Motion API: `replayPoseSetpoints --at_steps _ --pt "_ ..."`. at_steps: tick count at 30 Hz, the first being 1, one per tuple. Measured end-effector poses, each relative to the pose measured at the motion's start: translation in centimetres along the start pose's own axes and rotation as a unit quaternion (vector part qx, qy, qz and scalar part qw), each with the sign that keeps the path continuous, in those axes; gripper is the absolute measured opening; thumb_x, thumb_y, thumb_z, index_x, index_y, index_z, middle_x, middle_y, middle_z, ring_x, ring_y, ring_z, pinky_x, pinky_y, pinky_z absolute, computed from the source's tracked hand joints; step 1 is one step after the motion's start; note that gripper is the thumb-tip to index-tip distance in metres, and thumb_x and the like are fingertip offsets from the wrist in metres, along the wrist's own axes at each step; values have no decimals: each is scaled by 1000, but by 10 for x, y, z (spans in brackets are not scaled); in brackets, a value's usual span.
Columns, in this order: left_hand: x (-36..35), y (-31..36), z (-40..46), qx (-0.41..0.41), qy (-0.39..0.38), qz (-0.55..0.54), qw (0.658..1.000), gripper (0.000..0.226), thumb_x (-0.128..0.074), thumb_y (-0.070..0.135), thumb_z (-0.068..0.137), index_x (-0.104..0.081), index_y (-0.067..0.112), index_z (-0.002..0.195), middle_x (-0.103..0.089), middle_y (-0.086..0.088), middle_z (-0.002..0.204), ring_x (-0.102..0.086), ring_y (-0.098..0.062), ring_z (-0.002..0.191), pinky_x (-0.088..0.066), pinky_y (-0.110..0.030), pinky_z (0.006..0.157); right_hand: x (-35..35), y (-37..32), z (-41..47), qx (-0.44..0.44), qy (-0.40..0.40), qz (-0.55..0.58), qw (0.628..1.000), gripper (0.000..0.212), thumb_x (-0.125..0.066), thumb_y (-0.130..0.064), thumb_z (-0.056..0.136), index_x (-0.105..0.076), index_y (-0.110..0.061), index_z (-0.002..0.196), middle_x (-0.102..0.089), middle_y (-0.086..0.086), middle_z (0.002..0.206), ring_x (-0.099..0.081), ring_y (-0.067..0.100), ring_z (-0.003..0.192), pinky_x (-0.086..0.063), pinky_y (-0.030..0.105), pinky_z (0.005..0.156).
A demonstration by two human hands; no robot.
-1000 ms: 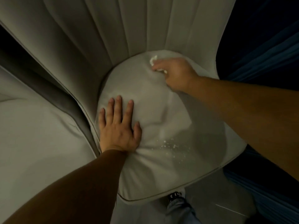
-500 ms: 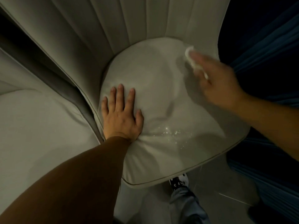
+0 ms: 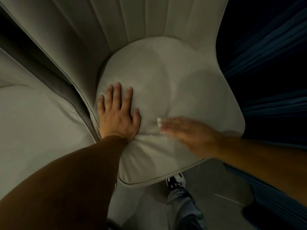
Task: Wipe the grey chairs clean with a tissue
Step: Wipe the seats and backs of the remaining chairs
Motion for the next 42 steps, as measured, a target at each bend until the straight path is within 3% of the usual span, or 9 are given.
replayPoseSetpoints --at_steps 3,5,8,14,20,26,32,36,42 --pt "0 1 0 3 -9 -2 1000 72 -32 53 93 -27 26 159 -19 -12 167 -11 -32 155 -10 -56 123 -8 -17 -25 2 -34 29 999 76 -56 13 85 -32 -21 148 -32 -4 154 -29 8 143 -26 29 118" --pt "0 1 1 3 -9 -2 1000 72 -33 53 93 -27 26 159 -19 -12 168 -11 -32 155 -10 -56 123 13 -3 -18 -35 46 82 995 60 -53 8 91 -40 -14 146 -42 2 150 -39 15 140 -31 33 116" --pt "0 2 1 2 -7 1 1000 72 -33 53 94 -27 26 160 -19 -12 168 -11 -32 155 -10 -56 123 65 46 15 -149 180 23 972 44 -36 -30 104 -40 -20 147 -42 -1 149 -38 9 138 -27 21 115" --pt "0 0 0 -3 9 -3 1000 70 -32 53 95 -28 25 159 -20 -12 167 -13 -33 154 -11 -56 123 61 96 69 -190 144 -109 965 44 -45 -21 103 -44 -7 144 -37 10 154 -36 24 142 -24 30 118" --pt "-2 -2 0 -7 10 3 1000 71 -33 54 94 -27 26 159 -20 -11 167 -13 -31 154 -9 -54 123 1 2 32 1 23 -88 996 45 -62 -6 89 -55 2 133 -49 21 142 -48 35 132 -38 45 111" --pt "-2 0 1 -5 10 6 1000 70 -32 53 94 -27 27 159 -21 -12 167 -14 -32 154 -9 -53 123 -17 -51 -26 75 -47 -19 996 46 -47 -1 88 -59 -7 132 -52 6 142 -50 18 132 -42 35 109" --pt "-2 0 0 -5 5 6 1000 69 -34 52 95 -29 26 158 -21 -12 167 -14 -33 154 -8 -53 123 66 61 -21 -161 186 -11 969 39 -40 -17 100 -49 -7 138 -50 14 141 -49 28 131 -33 35 114" --pt "-2 -2 0 -2 -9 7 1000 69 -34 52 95 -28 26 159 -19 -12 167 -13 -32 155 -7 -53 123 73 123 -5 -304 194 -74 930 42 -38 -19 105 -41 -8 146 -35 14 154 -33 28 143 -17 27 119" --pt "-3 -1 2 3 -47 18 999 71 -28 55 96 -18 27 161 -11 -11 169 -6 -31 156 -5 -55 124 22 53 -5 -222 211 -63 950 41 -47 -6 97 -53 -2 136 -46 17 146 -45 30 135 -30 32 115"
Point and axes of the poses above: each hand's wrist, its own z-axis towards the middle knuckle, its own x-axis out of the back of the hand, y = z × x, the point moved 7 cm from there along z, towards the middle knuckle
